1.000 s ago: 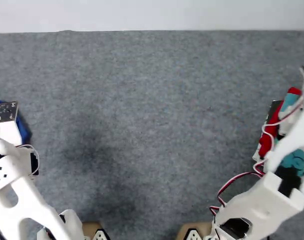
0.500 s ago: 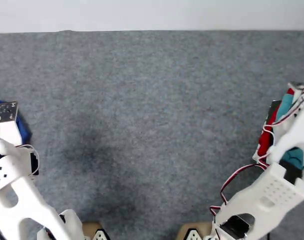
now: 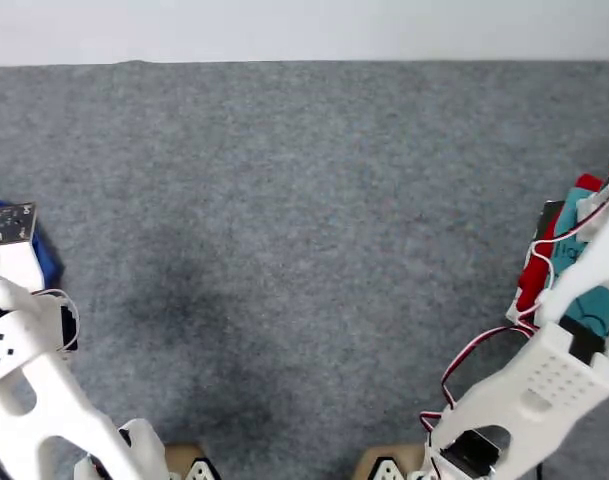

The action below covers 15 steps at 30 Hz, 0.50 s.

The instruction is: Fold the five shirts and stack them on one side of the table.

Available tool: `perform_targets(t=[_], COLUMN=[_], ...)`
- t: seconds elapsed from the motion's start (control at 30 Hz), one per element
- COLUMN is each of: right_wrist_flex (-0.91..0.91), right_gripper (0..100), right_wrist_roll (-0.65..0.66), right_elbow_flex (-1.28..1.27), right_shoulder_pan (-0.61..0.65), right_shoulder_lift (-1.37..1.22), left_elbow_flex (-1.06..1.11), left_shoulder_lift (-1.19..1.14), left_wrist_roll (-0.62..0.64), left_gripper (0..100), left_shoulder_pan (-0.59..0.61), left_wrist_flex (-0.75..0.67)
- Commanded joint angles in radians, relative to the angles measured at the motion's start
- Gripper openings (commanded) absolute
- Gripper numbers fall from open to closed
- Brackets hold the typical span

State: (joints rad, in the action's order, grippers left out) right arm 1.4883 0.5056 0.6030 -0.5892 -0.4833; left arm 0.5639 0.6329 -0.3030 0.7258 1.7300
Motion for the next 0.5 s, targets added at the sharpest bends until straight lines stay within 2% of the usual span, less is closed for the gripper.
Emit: perform_targets(t=[0.0, 0.07, 0.23, 0.33, 0.47], right_wrist_flex=[0.067, 0.134, 0.309, 0.308, 0.308], right_gripper=[0.9, 0.9, 0.9, 0.9, 0.9], right_wrist_roll=[-0.11, -0.146, -0.141, -0.203, -0.203], right_elbow_flex=[0.094, 0.107, 0.109, 0.061, -0.035], right_shoulder_pan=[0.033, 0.062, 0.15, 0.163, 0.166], right_shoulder_lift=[0.065, 0.102, 0.191, 0.248, 0.335], left_elbow_flex=[-0.036, -0.058, -0.127, -0.185, -0.214], left_shoulder_lift=[0.021, 0.021, 0.021, 0.02, 0.011], left_wrist_roll=[-0.006, -0.005, -0.003, -0.003, -0.011], left_gripper=[0, 0, 0, 1, 2], left_shoulder_pan=[-0.006, -0.005, -0.003, 0.003, 0.003], left_wrist_flex=[0.009, 0.012, 0.015, 0.011, -0.003])
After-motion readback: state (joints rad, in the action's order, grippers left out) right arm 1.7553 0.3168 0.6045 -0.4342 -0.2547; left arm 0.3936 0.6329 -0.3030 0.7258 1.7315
